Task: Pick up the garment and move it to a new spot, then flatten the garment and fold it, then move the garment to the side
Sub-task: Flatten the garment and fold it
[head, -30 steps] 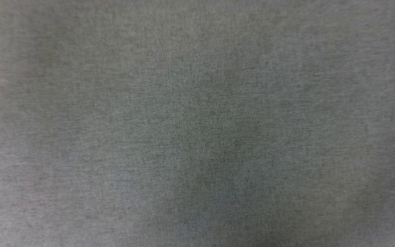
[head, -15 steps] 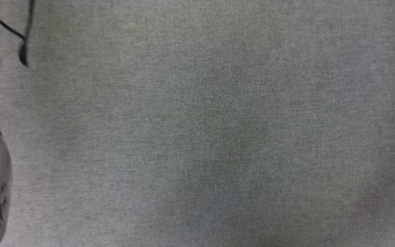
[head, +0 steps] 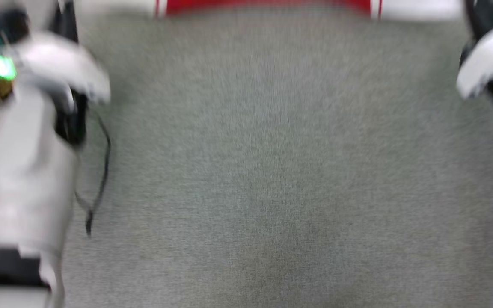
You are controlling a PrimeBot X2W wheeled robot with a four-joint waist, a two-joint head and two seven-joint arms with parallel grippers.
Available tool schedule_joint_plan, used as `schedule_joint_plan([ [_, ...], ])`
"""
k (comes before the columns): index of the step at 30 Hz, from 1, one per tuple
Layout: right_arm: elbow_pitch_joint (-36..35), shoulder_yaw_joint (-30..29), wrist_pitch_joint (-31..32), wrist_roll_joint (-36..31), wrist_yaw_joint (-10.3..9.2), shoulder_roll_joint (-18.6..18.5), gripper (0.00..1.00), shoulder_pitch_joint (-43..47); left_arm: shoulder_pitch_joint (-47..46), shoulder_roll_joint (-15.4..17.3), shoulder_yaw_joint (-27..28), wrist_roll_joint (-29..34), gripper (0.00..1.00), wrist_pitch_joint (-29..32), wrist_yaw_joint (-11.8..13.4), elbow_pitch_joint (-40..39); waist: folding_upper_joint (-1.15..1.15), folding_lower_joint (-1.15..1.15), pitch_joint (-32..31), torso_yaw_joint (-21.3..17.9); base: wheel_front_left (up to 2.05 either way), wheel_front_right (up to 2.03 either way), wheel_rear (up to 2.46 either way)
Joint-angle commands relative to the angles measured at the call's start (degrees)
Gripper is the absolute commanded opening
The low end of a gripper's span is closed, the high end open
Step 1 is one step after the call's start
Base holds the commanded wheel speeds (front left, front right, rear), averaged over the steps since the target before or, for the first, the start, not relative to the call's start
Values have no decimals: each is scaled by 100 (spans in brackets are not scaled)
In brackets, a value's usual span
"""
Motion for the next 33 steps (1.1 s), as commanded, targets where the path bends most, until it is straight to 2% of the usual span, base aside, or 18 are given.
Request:
schedule_joint_plan([
  [1,-104,69,-1,71,-4,-80,0,298,311,-6,54,-52,0,-35,-29,-28,0,0,-668,67,0,0,0],
  [11,-836,-98,145,486,-5,-486,0,2537,2763,-14,190,-265,0,-3,138,-818,0,0,-2026,124,0,0,0],
  [18,-1410,-770,369,318,-6,-577,0,4036,4209,293,132,-210,0,568,580,-1987,0,0,-2601,175,0,0,0],
  [26,-2457,-1872,1045,-212,-7,-272,0,5783,6100,564,466,-477,0,1227,1285,-3844,0,0,-2963,99,0,0,0],
  [33,-3673,-2912,2092,-737,-7,324,0,7291,7528,559,701,-660,0,1616,1844,-5170,0,0,-2988,122,0,0,0],
])
